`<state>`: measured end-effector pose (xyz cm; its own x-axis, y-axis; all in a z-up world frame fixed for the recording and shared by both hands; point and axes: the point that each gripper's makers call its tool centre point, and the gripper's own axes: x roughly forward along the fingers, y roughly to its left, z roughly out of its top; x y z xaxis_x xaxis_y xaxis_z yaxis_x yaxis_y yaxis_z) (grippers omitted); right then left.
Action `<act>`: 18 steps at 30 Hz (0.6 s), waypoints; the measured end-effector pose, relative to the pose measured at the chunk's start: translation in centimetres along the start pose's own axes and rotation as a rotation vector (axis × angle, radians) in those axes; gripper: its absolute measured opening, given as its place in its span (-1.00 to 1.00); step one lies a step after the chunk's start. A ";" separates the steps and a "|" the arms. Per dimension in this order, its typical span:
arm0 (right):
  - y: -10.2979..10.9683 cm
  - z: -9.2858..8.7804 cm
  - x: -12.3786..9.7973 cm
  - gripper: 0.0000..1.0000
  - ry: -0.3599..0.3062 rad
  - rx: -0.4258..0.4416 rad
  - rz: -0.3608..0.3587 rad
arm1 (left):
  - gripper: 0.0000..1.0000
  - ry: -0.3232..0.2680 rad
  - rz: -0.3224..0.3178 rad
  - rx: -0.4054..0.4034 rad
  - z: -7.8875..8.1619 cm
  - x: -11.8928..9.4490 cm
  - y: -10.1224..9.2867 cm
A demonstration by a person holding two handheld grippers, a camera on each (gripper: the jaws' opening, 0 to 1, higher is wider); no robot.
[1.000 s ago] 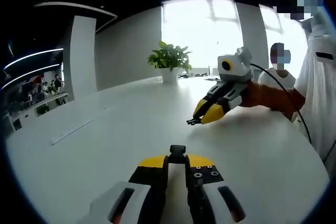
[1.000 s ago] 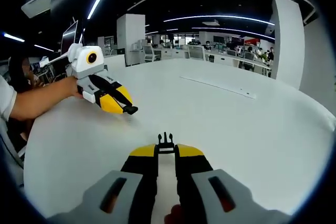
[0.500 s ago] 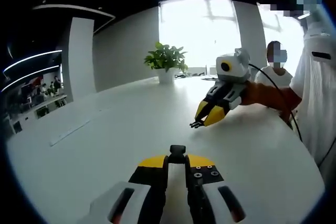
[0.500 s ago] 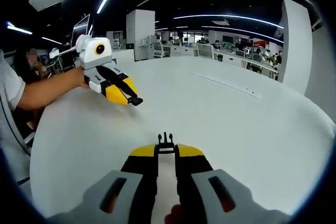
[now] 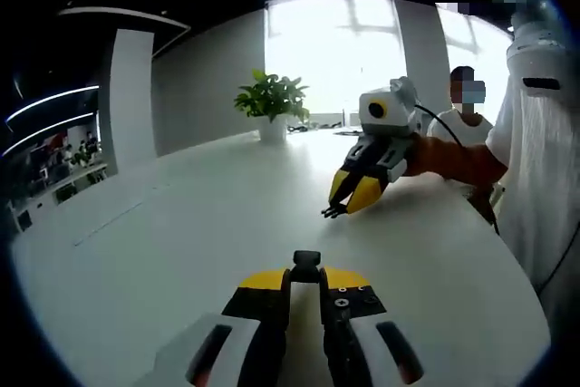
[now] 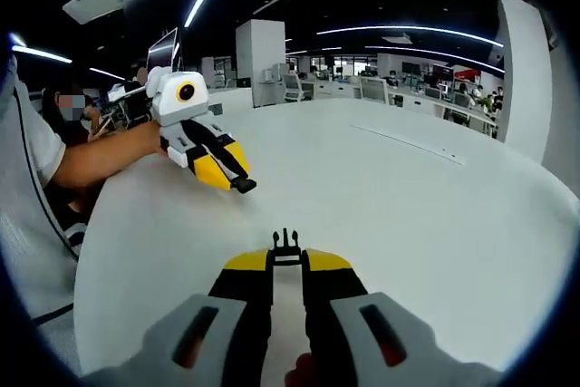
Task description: Snap the two parts of the plastic buckle together until the buckle closes and remains connected.
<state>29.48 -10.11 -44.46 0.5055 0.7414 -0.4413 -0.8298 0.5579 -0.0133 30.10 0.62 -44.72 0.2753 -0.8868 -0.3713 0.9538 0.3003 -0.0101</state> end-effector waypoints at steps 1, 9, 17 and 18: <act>0.1 -0.1 -0.1 -0.75 0.001 0.001 0.004 | -0.75 0.000 0.000 0.003 0.0 -0.1 -0.2; 1.7 -0.8 -0.8 -0.75 -0.004 -0.001 0.064 | -0.75 -0.013 -0.017 0.009 0.0 -0.7 -2.0; 3.0 -1.2 -1.2 -0.75 0.008 -0.040 0.125 | -0.75 -0.022 -0.053 0.006 -0.4 -1.0 -3.9; 3.1 -1.2 -1.1 -0.75 0.009 -0.049 0.129 | -0.75 -0.021 -0.053 0.006 -0.4 -1.0 -3.9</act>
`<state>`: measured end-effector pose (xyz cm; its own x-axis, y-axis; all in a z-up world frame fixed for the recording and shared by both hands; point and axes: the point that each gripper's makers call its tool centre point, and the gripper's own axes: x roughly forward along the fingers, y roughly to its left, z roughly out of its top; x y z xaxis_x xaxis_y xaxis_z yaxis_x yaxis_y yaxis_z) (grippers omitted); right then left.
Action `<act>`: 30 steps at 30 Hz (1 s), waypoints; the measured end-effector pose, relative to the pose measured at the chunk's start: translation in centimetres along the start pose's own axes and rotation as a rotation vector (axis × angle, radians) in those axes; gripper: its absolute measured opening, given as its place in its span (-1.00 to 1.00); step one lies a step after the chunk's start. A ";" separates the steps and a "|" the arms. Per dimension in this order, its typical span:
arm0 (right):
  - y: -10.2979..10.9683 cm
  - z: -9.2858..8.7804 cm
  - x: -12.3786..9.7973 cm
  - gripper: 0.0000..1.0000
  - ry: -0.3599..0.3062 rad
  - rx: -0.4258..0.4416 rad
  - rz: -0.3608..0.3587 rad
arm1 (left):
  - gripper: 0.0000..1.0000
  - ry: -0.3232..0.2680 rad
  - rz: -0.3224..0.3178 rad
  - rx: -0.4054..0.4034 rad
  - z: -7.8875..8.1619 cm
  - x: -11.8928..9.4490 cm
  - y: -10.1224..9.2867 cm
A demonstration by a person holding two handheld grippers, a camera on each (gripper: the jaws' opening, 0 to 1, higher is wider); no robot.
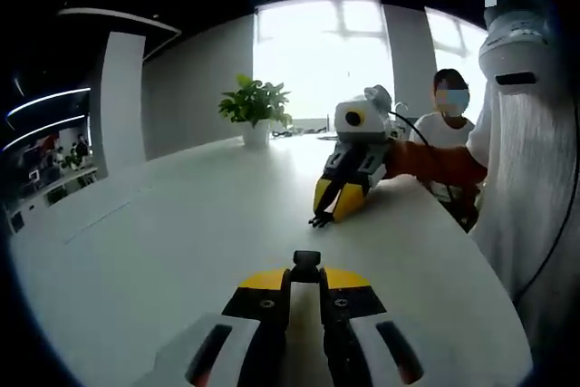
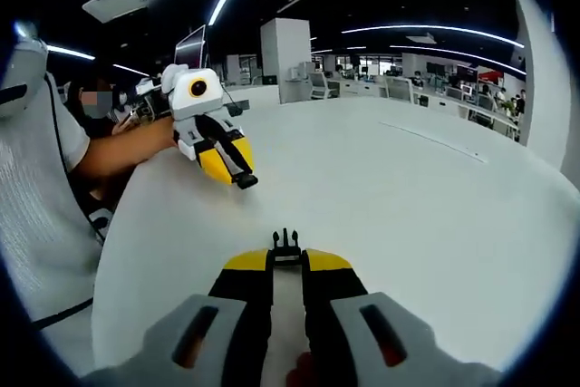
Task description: Snap the two parts of the plastic buckle together until the buckle closes and remains connected.
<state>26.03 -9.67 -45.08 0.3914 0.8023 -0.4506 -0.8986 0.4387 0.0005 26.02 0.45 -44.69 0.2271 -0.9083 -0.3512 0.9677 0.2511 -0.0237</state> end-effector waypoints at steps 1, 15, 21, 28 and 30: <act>0.2 0.0 0.0 -0.75 0.001 -0.008 0.007 | -0.75 0.001 -0.001 0.000 0.0 0.0 -0.1; 0.9 -0.1 0.0 -0.75 -0.004 -0.056 0.109 | -0.75 0.007 -0.037 -0.011 -0.6 0.3 -0.9; 1.6 0.0 -0.2 -0.75 -0.011 -0.081 0.156 | -0.75 0.009 -0.058 -0.014 -0.6 0.4 -1.6; 2.2 -0.3 -0.4 -0.75 0.010 -0.107 0.182 | -0.75 0.018 -0.062 -0.015 -0.8 0.6 -2.3; 2.3 -0.3 -0.5 -0.75 0.007 -0.110 0.186 | -0.75 0.019 -0.066 -0.011 -0.8 0.7 -2.7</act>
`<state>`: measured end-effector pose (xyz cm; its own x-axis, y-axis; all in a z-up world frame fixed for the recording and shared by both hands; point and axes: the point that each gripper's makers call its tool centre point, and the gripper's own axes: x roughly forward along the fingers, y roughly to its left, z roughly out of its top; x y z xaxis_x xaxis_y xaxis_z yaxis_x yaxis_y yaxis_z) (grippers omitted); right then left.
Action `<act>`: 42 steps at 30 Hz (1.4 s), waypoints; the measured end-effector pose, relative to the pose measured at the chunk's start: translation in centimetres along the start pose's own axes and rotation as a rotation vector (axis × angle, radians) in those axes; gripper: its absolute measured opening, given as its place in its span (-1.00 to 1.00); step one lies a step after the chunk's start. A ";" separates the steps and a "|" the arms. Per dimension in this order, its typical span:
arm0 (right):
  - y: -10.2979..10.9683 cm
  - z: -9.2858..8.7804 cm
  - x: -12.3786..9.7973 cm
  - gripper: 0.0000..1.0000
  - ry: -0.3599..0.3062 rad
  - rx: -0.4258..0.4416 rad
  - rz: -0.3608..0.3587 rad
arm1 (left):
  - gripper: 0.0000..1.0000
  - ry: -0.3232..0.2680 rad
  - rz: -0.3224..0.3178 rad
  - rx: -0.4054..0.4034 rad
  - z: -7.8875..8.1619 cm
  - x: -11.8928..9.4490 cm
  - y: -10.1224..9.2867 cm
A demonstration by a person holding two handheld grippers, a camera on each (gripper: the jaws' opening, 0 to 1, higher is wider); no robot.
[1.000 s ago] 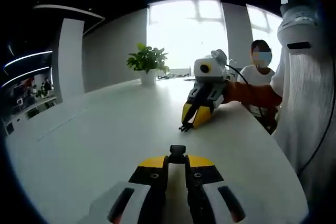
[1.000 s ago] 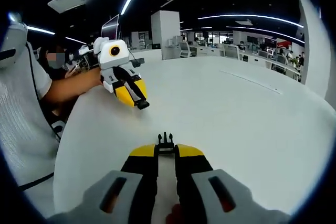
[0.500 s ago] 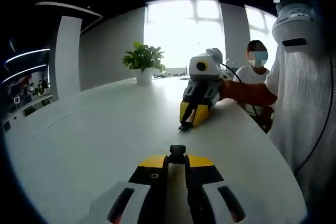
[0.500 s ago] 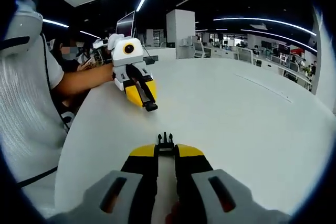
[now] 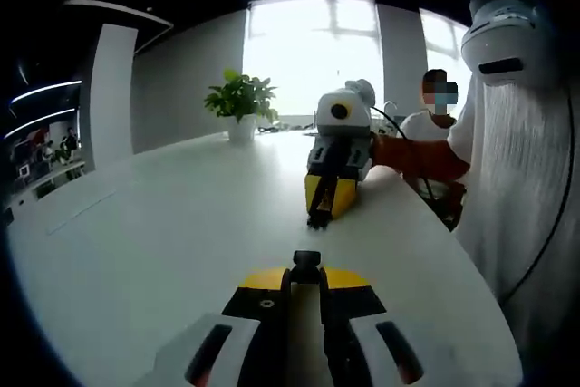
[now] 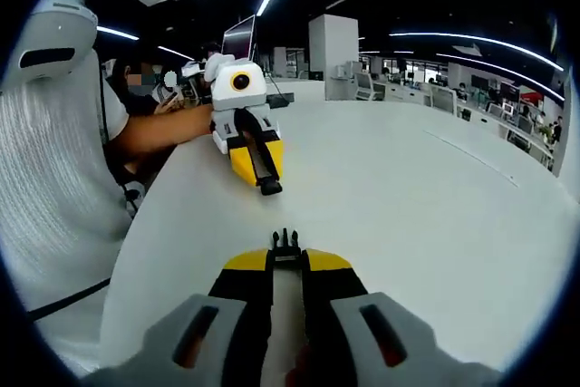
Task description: Snap the two parts of the plastic buckle together until the buckle closes and remains connected.
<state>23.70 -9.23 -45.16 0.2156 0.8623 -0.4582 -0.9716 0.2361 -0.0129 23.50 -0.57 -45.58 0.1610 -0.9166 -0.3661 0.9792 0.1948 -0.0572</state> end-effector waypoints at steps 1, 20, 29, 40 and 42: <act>0.1 0.0 0.0 -0.75 0.000 -0.002 0.004 | -0.75 0.001 -0.001 0.002 0.0 0.0 -0.1; 3.0 -0.2 -0.1 -0.75 0.007 -0.048 0.083 | -0.75 0.018 -0.031 0.018 -0.3 0.5 -2.5; 3.6 -0.3 -0.1 -0.75 0.010 -0.058 0.109 | -0.75 0.025 -0.046 0.027 -0.5 0.4 -3.4; 4.3 -0.2 0.0 -0.75 0.016 -0.058 0.134 | -0.75 0.025 -0.065 0.033 -0.5 0.6 -4.3; 4.4 -0.2 0.0 -0.75 0.015 -0.059 0.135 | -0.75 0.025 -0.070 0.034 -0.4 0.7 -4.6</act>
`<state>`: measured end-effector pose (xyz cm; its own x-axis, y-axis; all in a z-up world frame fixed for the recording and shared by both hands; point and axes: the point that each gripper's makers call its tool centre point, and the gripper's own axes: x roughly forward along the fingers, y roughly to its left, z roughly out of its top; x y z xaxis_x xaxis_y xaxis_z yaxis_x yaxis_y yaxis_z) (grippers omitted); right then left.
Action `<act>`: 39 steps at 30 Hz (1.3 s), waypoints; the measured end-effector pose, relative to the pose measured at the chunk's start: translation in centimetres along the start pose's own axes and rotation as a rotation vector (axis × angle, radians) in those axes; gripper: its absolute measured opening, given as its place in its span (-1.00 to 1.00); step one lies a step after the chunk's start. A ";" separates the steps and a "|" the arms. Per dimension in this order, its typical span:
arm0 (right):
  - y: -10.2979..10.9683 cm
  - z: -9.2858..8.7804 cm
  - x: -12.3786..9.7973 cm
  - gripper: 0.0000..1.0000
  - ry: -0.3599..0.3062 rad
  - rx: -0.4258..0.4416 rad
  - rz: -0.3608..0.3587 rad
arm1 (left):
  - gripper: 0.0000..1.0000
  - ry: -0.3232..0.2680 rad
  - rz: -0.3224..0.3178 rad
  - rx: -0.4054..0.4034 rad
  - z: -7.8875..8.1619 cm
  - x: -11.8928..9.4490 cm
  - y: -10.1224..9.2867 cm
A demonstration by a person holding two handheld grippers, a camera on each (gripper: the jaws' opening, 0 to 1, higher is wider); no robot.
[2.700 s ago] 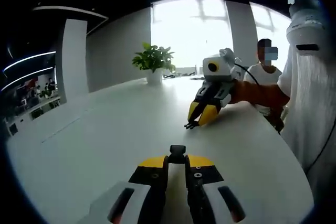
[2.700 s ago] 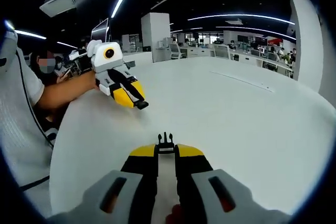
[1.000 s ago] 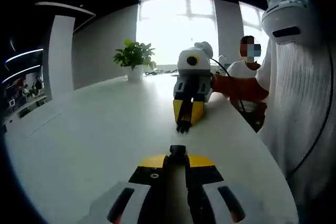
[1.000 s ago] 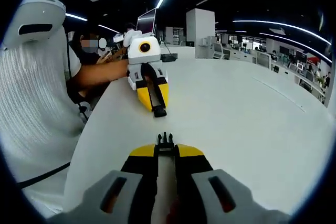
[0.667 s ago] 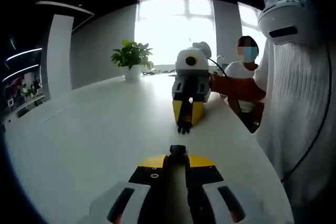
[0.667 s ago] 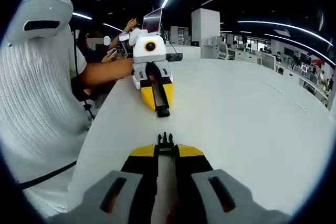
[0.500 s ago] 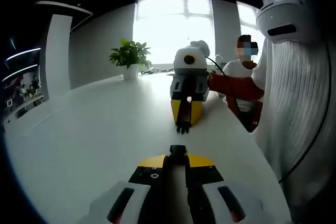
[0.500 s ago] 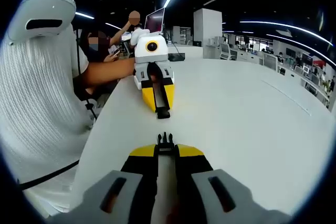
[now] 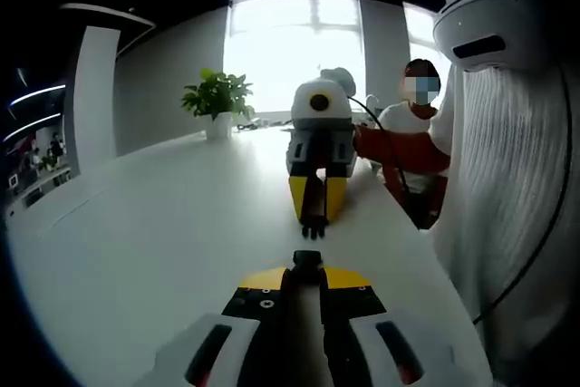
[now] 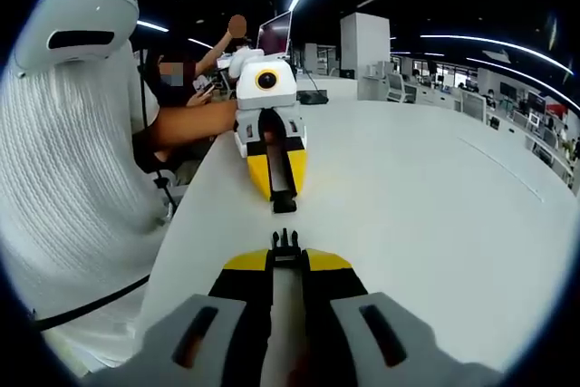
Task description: Snap the two parts of the plastic buckle together until the buckle closes and remains connected.
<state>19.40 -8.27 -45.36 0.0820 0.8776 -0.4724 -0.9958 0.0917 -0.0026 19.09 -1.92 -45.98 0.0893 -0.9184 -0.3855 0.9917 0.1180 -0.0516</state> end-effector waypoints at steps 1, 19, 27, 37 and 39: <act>0.0 0.0 0.0 -0.75 -0.002 0.000 0.000 | -0.75 0.000 -0.002 0.001 0.0 0.1 -0.1; 1.0 0.5 0.8 -0.75 -0.021 -0.010 0.021 | -0.75 -0.002 -0.017 0.010 0.0 0.7 -0.9; 1.4 0.6 1.1 -0.75 -0.024 -0.015 0.024 | -0.75 -0.001 -0.021 0.011 0.1 1.0 -1.5; 1.8 0.6 1.1 -0.75 -0.025 -0.024 0.026 | -0.75 0.000 -0.015 0.010 0.5 1.6 -2.1; 1.8 0.6 1.1 -0.75 -0.025 -0.024 0.025 | -0.76 0.001 -0.012 0.009 0.5 1.6 -2.1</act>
<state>17.69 -6.87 -45.33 0.0574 0.8911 -0.4502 -0.9982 0.0581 -0.0123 17.16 -3.85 -45.99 0.0775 -0.9195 -0.3854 0.9934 0.1040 -0.0483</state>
